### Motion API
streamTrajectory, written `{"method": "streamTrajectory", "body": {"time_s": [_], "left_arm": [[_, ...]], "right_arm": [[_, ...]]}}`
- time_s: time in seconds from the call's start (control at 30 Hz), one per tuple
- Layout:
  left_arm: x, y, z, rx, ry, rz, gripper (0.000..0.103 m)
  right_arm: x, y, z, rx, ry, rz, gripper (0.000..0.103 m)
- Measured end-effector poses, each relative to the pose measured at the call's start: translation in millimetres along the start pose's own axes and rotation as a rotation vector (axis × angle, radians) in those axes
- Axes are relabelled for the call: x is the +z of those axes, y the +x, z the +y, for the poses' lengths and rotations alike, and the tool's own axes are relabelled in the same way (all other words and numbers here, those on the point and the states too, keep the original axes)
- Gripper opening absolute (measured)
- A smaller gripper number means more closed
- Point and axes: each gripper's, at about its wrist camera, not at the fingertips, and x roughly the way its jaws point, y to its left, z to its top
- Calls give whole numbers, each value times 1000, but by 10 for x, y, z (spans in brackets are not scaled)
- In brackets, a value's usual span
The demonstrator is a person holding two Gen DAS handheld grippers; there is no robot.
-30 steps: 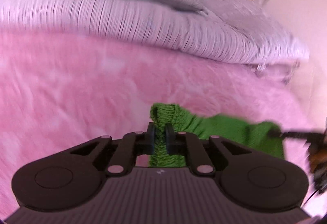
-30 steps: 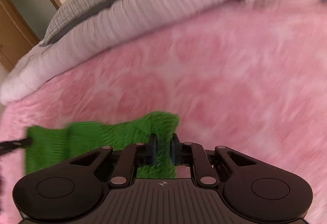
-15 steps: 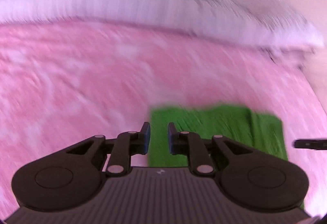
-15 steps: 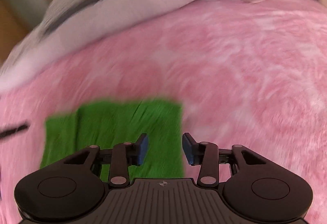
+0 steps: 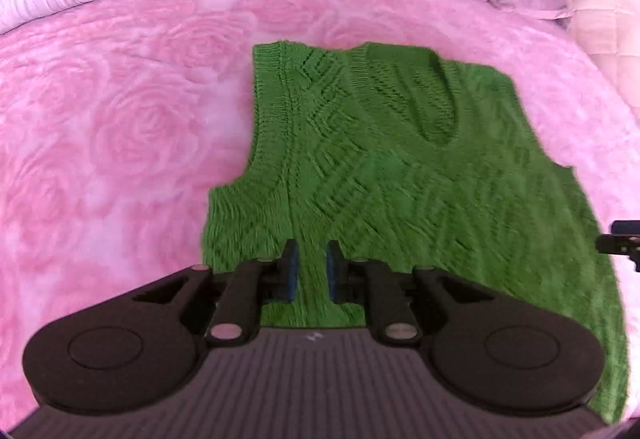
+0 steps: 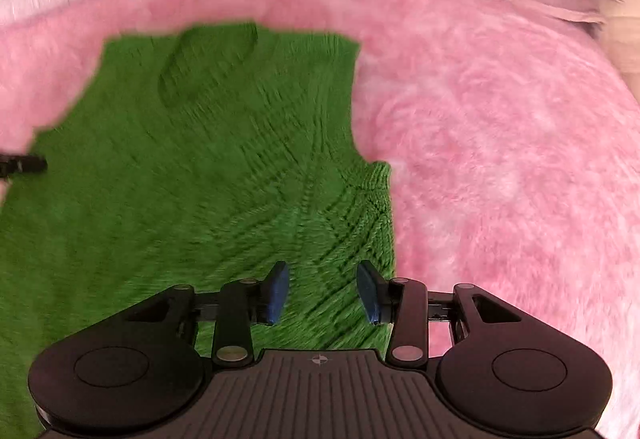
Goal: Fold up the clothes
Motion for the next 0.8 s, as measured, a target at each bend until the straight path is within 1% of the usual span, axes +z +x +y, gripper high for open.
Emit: {"method": "streamTrajectory", "body": {"time_s": [0.1, 0.17, 0.23, 0.27, 0.33, 0.4, 0.5, 0.53, 0.57, 0.63, 0.7, 0.77, 0.8], "left_arm": [[-270, -194, -145, 2, 33, 1, 12], [-534, -253, -247, 23, 50, 38, 12], [-872, -318, -321, 52, 42, 87, 12], [-1058, -378, -355, 71, 34, 99, 12], [-1409, -585, -438, 114, 18, 93, 13], [-1655, -785, -518, 136, -2, 110, 12], [-1859, -1048, -621, 151, -39, 130, 12], [-1868, -1119, -645, 150, -44, 118, 12], [-1859, -1191, -662, 146, -44, 87, 12], [-1816, -1277, -687, 127, -25, 10, 12], [-1794, -1248, -689, 115, 2, -43, 12], [-1835, -1138, -631, 95, 18, -77, 12], [-1890, -1075, -594, 88, 20, -91, 12]], "right_arm": [[-198, -61, 81, 31, 26, 11, 42], [-417, -12, 125, 32, 33, 60, 42], [-666, 9, 145, 30, 35, 108, 42], [-809, -44, 130, 32, 32, 107, 42], [-1091, -166, 95, 40, 25, 105, 42], [-1346, -342, 41, 57, 18, 110, 42], [-1591, -532, -29, 64, 11, 147, 42], [-1640, -583, -43, 61, 11, 154, 42], [-1674, -644, -50, 49, 13, 149, 42], [-1710, -772, -63, 32, 44, 96, 42], [-1698, -865, -65, 40, 78, 3, 42], [-1713, -859, -16, 59, 83, -88, 42], [-1754, -810, 15, 60, 81, -115, 42]]}}
